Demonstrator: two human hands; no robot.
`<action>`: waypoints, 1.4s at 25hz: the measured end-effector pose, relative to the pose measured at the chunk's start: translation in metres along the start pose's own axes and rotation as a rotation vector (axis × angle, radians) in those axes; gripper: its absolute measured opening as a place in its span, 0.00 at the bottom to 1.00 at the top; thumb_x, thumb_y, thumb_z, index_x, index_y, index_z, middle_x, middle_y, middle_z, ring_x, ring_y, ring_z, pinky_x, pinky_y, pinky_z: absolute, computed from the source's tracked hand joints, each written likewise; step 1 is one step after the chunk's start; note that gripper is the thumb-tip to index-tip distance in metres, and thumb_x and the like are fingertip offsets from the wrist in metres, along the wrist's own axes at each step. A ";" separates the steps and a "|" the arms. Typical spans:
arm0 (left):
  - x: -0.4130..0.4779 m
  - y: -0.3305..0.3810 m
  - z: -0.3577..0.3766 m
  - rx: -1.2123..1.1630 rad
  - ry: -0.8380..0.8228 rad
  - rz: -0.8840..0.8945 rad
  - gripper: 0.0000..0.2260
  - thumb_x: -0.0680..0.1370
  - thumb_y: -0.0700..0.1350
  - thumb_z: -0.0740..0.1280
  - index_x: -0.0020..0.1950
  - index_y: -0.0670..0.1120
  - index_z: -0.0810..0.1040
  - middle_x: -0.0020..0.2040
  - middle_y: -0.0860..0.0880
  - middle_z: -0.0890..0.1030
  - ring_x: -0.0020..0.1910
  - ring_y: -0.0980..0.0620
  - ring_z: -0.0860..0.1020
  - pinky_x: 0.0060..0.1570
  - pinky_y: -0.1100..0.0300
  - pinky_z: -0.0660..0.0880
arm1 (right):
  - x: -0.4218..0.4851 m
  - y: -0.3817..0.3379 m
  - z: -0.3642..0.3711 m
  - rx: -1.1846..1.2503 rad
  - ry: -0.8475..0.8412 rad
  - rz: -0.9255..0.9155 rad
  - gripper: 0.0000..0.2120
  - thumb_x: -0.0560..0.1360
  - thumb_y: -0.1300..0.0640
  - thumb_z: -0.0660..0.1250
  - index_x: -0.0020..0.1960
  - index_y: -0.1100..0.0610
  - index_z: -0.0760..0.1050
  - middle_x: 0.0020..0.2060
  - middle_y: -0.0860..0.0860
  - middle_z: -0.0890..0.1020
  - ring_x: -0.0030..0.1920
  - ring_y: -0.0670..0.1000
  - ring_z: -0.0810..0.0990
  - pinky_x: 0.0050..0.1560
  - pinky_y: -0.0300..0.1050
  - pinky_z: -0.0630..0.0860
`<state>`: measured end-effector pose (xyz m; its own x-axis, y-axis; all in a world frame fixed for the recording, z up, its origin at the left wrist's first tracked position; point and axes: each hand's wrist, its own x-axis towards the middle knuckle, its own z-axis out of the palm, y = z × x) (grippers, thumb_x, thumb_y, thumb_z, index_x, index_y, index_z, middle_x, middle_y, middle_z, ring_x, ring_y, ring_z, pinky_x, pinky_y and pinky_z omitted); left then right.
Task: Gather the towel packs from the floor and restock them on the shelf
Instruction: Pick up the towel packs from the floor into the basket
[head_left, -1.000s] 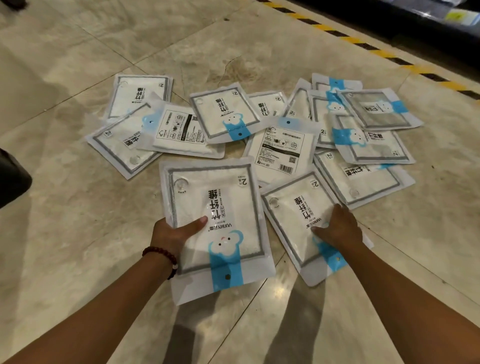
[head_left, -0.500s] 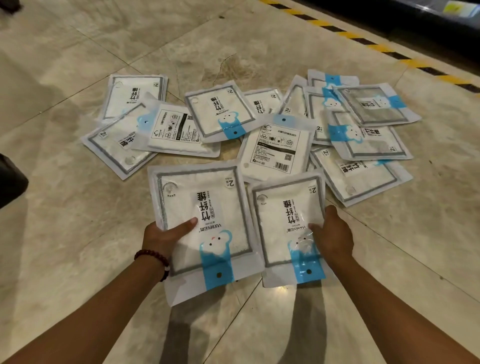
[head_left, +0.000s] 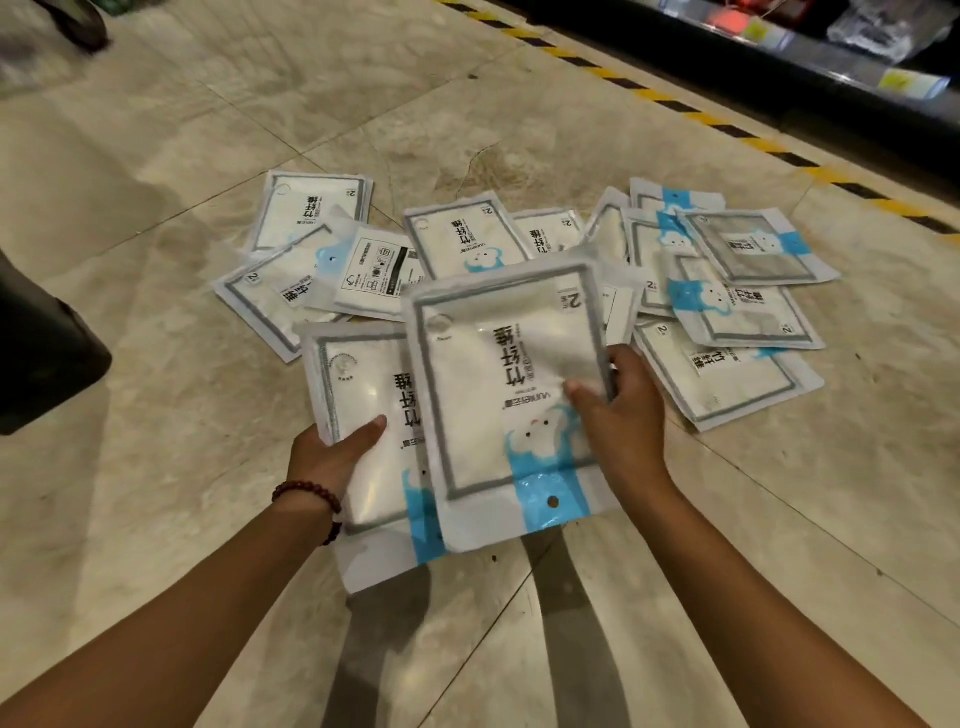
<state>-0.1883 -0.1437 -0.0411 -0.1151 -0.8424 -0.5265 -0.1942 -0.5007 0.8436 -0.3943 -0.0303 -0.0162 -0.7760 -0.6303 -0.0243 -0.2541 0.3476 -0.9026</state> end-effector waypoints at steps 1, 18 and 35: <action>0.000 0.002 -0.001 -0.011 -0.019 -0.005 0.11 0.73 0.45 0.71 0.54 0.44 0.76 0.47 0.46 0.79 0.40 0.52 0.78 0.43 0.59 0.74 | -0.002 0.000 0.010 -0.030 -0.036 0.011 0.09 0.73 0.60 0.68 0.49 0.52 0.71 0.41 0.43 0.78 0.42 0.43 0.78 0.44 0.42 0.78; 0.033 0.006 -0.018 -0.076 -0.059 -0.032 0.14 0.64 0.37 0.76 0.47 0.44 0.80 0.36 0.50 0.85 0.36 0.52 0.84 0.35 0.58 0.80 | 0.009 0.034 0.088 -0.143 -0.195 -0.015 0.15 0.74 0.48 0.67 0.56 0.57 0.72 0.46 0.50 0.79 0.46 0.50 0.78 0.45 0.45 0.75; 0.064 -0.010 -0.019 -0.071 -0.013 -0.032 0.14 0.63 0.37 0.75 0.46 0.42 0.80 0.37 0.47 0.84 0.33 0.52 0.83 0.28 0.63 0.78 | 0.129 0.105 0.067 -0.525 0.151 0.495 0.39 0.67 0.57 0.76 0.69 0.67 0.58 0.66 0.64 0.66 0.67 0.63 0.66 0.63 0.58 0.67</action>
<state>-0.1752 -0.1965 -0.0807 -0.1225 -0.8235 -0.5539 -0.1283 -0.5402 0.8317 -0.4826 -0.1219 -0.1431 -0.9329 -0.2241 -0.2819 -0.0668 0.8768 -0.4761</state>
